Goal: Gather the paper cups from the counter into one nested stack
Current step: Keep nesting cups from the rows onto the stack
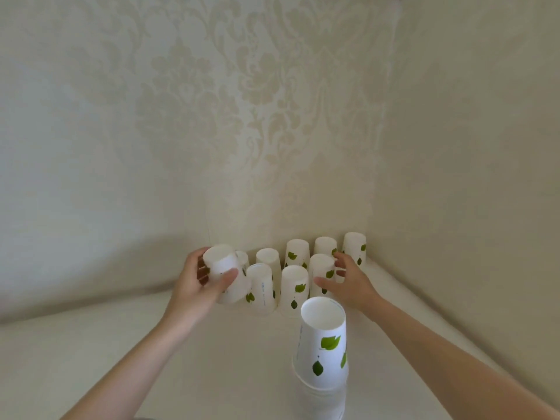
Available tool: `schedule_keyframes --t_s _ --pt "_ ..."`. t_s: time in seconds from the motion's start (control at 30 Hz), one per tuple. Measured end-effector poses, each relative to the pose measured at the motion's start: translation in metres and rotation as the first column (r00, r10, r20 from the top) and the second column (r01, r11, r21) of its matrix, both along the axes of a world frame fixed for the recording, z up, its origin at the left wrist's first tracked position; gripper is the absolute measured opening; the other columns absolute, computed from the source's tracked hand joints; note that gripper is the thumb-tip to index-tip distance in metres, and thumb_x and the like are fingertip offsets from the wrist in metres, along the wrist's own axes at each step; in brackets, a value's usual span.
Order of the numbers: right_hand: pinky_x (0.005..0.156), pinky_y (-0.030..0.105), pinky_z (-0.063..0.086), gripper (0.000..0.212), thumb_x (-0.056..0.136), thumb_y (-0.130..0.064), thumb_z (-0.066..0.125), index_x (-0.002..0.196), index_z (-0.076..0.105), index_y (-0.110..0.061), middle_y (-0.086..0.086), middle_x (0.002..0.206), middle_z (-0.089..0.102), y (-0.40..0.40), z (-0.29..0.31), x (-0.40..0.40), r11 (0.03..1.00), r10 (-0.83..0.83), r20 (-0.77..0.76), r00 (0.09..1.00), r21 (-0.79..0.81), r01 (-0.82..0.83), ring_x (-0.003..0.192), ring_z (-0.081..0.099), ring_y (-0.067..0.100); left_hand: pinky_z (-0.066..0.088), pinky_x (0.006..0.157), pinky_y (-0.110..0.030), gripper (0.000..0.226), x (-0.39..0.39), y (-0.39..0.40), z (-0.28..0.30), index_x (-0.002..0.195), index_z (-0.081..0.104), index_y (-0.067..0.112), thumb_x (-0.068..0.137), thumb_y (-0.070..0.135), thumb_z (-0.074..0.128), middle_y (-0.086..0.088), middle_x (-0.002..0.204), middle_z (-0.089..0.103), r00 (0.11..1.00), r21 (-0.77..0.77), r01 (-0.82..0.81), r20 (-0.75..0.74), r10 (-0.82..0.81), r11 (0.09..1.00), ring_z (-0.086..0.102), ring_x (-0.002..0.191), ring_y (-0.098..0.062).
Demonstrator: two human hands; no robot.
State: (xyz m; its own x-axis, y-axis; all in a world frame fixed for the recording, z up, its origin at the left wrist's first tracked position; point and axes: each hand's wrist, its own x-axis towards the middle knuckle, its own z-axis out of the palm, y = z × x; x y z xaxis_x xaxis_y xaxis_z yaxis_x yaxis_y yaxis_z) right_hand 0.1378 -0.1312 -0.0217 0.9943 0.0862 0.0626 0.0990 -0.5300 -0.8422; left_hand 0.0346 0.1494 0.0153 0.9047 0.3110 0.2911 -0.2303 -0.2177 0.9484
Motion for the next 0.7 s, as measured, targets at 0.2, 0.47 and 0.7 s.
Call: schedule_keyframes --t_s 0.2,0.47,0.7 --pt "0.087 0.032 0.045 0.058 0.080 -0.033 0.076 0.130 0.052 -0.017 0.003 0.123 0.061 0.009 -0.002 -0.010 0.990 -0.114 0.014 0.993 0.086 0.113 0.106 0.057 0.020 0.054 0.077 -0.020 0.057 -0.051 -0.061 0.073 0.119 0.056 0.025 0.068 0.020 0.080 0.005 0.112 0.069 0.886 -0.002 0.459 0.075 -0.458 0.888 0.067 0.098 -0.006" --pt "0.089 0.043 0.058 0.030 0.083 -0.032 0.075 0.108 0.064 -0.019 0.005 0.109 0.072 -0.043 0.112 -0.093 0.921 -0.135 0.228 0.964 0.387 0.037 0.094 0.071 0.020 0.047 0.105 -0.035 0.058 -0.074 -0.099 0.055 0.120 0.054 0.031 0.071 0.024 0.083 0.008 0.121 0.064 0.812 0.291 0.578 -0.118 -0.571 0.762 0.060 0.115 -0.010" --pt "0.091 0.051 0.057 0.052 0.067 -0.049 0.077 0.112 0.068 -0.025 0.002 0.109 0.075 -0.037 0.148 -0.165 0.932 0.245 0.334 0.910 0.177 -0.316 0.104 0.071 0.027 0.036 0.113 -0.028 0.087 -0.078 -0.076 0.018 0.132 0.044 0.039 0.060 0.024 0.090 0.014 0.133 0.055 0.768 0.265 0.638 -0.281 -0.576 0.723 0.048 0.128 0.002"
